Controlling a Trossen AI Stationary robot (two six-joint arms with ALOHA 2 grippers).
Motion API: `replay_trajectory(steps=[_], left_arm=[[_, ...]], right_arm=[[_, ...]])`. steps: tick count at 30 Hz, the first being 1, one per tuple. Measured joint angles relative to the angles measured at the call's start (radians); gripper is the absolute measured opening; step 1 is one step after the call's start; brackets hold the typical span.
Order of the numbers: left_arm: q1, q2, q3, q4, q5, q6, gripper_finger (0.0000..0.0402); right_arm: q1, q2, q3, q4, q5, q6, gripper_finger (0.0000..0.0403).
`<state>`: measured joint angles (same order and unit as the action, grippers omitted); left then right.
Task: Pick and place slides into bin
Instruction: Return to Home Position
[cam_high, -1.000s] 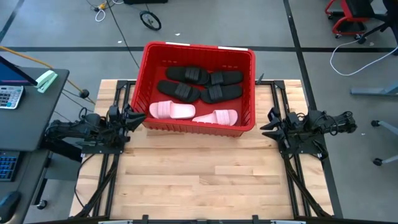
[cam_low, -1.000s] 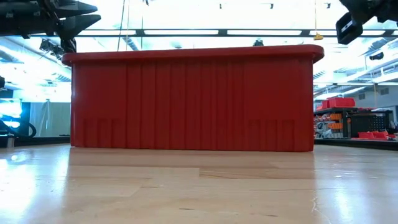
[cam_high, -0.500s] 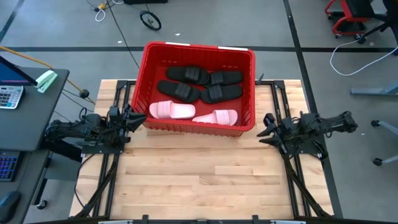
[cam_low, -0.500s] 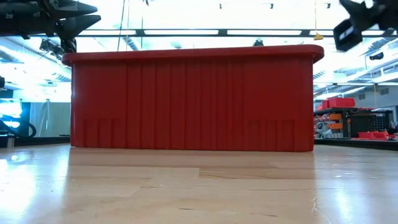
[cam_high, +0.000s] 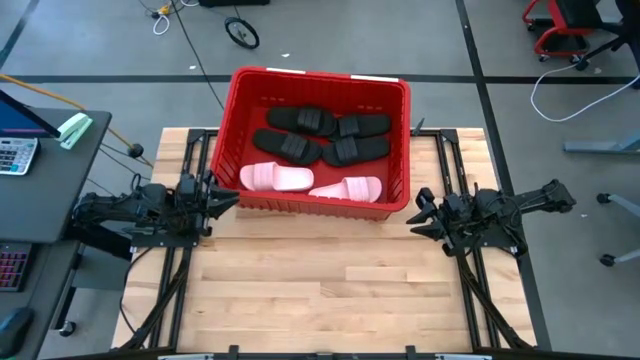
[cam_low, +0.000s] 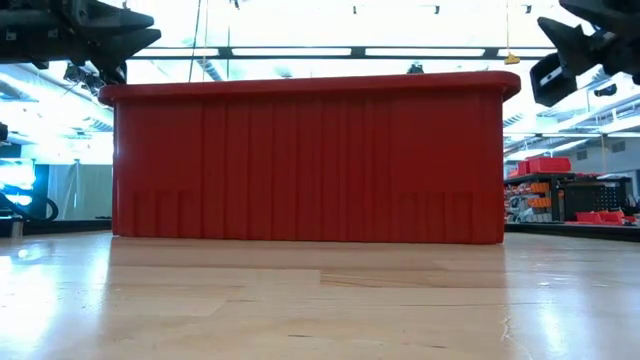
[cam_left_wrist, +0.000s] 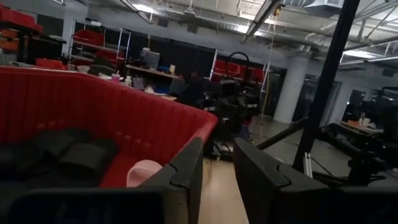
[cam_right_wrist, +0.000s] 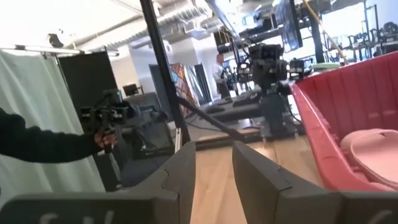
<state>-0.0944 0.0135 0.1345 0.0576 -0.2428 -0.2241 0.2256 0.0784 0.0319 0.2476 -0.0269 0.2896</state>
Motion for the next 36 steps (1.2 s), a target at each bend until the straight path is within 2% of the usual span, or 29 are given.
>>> replay_trajectory(steps=[11, 15, 20, 23, 29, 36], left_arm=[[0.000, 0.000, 0.002, -0.021, 0.000, -0.002, 0.0085], [0.001, 0.000, 0.002, 0.011, 0.009, -0.064, 0.0091], [0.000, 0.000, -0.001, 0.056, 0.223, -0.079, 0.0096], [0.000, 0.000, -0.001, 0.056, 0.298, -0.099, 0.0093], [-0.029, 0.001, -0.002, 0.067, 0.341, -0.107, 0.0085], [-0.131, 0.001, -0.002, 0.083, 0.345, -0.107, 0.0084]], right_arm=[[0.000, 0.000, 0.000, -0.038, 0.000, 0.023, 0.0113], [0.000, 0.000, 0.000, -0.038, 0.000, 0.024, 0.0113], [0.000, 0.000, 0.000, -0.038, 0.000, 0.024, 0.0113], [0.000, 0.000, 0.000, -0.038, 0.000, 0.024, 0.0113], [0.000, 0.000, 0.000, -0.038, 0.000, 0.024, 0.0113], [0.000, 0.000, 0.000, -0.038, 0.000, 0.023, 0.0113]])
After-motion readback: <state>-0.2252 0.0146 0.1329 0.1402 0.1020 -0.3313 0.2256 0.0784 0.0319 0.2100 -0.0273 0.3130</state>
